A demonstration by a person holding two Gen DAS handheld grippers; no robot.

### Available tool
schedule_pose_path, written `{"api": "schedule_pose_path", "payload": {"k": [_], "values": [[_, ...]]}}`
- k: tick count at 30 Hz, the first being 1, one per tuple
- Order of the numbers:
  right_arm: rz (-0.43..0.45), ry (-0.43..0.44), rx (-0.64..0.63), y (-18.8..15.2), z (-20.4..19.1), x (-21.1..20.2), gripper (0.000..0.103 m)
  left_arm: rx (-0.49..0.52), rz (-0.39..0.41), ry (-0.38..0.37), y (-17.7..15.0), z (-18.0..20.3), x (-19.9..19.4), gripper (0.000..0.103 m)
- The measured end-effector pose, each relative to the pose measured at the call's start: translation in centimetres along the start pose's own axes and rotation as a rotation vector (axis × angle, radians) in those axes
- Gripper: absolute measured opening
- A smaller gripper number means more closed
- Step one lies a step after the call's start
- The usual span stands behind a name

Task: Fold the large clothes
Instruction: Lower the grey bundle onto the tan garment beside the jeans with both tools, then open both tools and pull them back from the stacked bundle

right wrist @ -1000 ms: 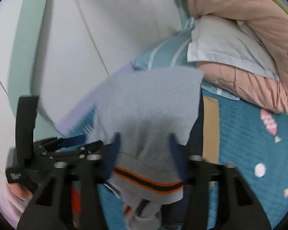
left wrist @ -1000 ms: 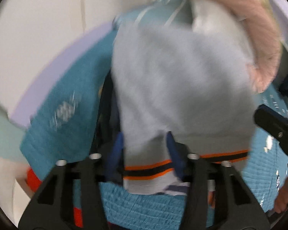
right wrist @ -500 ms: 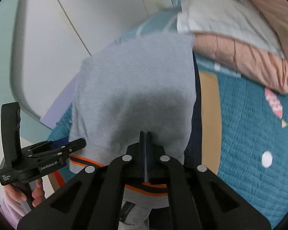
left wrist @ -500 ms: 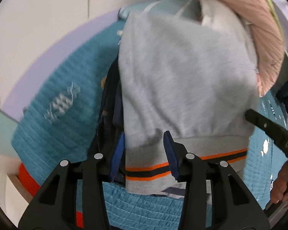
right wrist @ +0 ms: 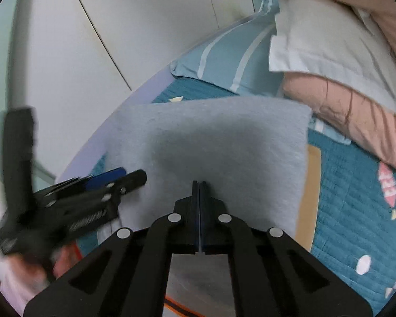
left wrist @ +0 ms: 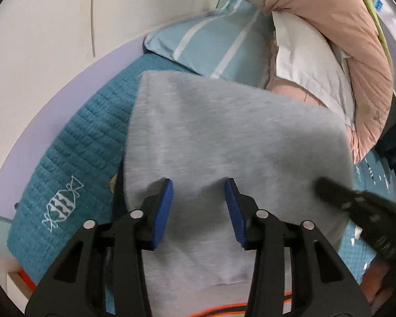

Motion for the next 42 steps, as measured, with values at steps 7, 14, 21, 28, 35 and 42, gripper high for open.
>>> {"api": "schedule_pose_path", "payload": {"k": [7,14,21,28,35,42], "values": [[0.066,-0.026,-0.031,0.3,1.2,-4.0,0.003,-0.004,0.061,0.067,-0.4,-3.2,-3.7,0.037],[0.001,-0.124,0.027,4.0,1.0,-0.3,0.003,-0.015,0.108,0.046,4.2,-1.9,-3.1,0.037],[-0.006,-0.081,0.107,3.4,3.5,1.0,0.000,-0.020,0.030,0.159,3.9,-1.4,2.7,0.037],[-0.035,0.004,-0.007,-3.2,-1.0,-3.4,0.007,-0.004,0.073,0.134,-2.2,-1.8,-3.3,0.037],[-0.156,0.016,0.119,-13.3,-0.2,-0.8,0.004,-0.067,-0.029,0.126,-13.8,-2.6,-2.6,0.037],[-0.139,0.008,0.142,-14.7,0.0,-2.7,0.005,-0.061,-0.030,0.163,-15.6,-2.0,-4.2,0.052]]}}
Point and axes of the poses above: each gripper's, at about its wrist camera, not at the fingertips, and x roughly the way its jaws point, z to its right, y to its top, the point moved 3 cm from there along x, roughly the way its jaws point, and after that the axes turned 2 degrees about y, right-handed, at the moved point
